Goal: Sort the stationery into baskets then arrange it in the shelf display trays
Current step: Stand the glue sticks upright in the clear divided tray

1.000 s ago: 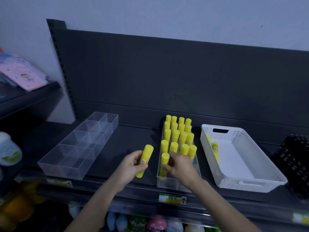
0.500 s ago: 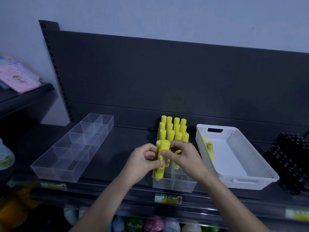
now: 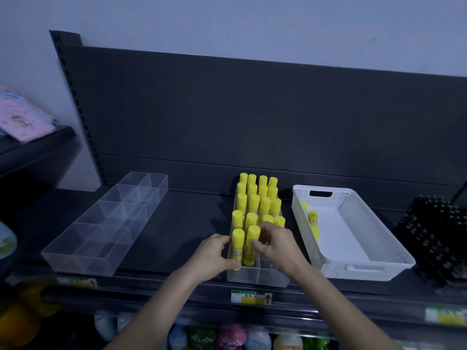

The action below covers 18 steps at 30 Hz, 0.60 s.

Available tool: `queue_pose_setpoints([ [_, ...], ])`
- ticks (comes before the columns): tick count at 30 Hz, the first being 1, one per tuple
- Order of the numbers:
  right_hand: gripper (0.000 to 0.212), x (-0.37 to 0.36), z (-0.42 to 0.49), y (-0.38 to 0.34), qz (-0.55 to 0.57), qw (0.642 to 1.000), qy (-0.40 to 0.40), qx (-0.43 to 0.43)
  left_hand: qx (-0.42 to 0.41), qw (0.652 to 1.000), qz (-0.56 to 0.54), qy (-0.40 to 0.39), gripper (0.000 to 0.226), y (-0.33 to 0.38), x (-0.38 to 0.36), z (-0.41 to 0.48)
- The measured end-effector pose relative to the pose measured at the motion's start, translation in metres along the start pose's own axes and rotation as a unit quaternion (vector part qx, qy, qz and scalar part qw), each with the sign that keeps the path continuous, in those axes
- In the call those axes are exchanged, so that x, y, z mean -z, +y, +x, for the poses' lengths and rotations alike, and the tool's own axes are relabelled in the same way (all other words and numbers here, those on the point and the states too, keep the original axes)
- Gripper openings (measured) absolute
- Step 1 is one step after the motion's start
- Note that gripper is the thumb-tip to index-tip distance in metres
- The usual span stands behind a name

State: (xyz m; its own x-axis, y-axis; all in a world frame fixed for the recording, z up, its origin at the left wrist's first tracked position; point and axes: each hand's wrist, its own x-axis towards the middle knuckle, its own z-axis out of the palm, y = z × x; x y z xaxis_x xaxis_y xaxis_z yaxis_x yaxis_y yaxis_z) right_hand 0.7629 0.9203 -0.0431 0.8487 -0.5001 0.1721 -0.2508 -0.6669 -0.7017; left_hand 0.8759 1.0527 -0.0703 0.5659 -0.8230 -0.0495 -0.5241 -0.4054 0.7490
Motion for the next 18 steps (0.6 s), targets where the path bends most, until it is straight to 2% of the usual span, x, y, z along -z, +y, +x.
queue_pose_setpoints([
  [8, 0.025, -0.0086, -0.0024, 0.0074, -0.059, 0.998, 0.001, 0.006, -0.005, 1.0, 0.008, -0.004, 0.04, -0.0007, 0.0009, 0.0017],
  [18, 0.031, -0.0109, -0.0041, 0.0097, -0.066, 0.998, 0.004, -0.019, -0.009, 0.999, 0.035, -0.018, 0.043, 0.0025, 0.0054, 0.0045],
])
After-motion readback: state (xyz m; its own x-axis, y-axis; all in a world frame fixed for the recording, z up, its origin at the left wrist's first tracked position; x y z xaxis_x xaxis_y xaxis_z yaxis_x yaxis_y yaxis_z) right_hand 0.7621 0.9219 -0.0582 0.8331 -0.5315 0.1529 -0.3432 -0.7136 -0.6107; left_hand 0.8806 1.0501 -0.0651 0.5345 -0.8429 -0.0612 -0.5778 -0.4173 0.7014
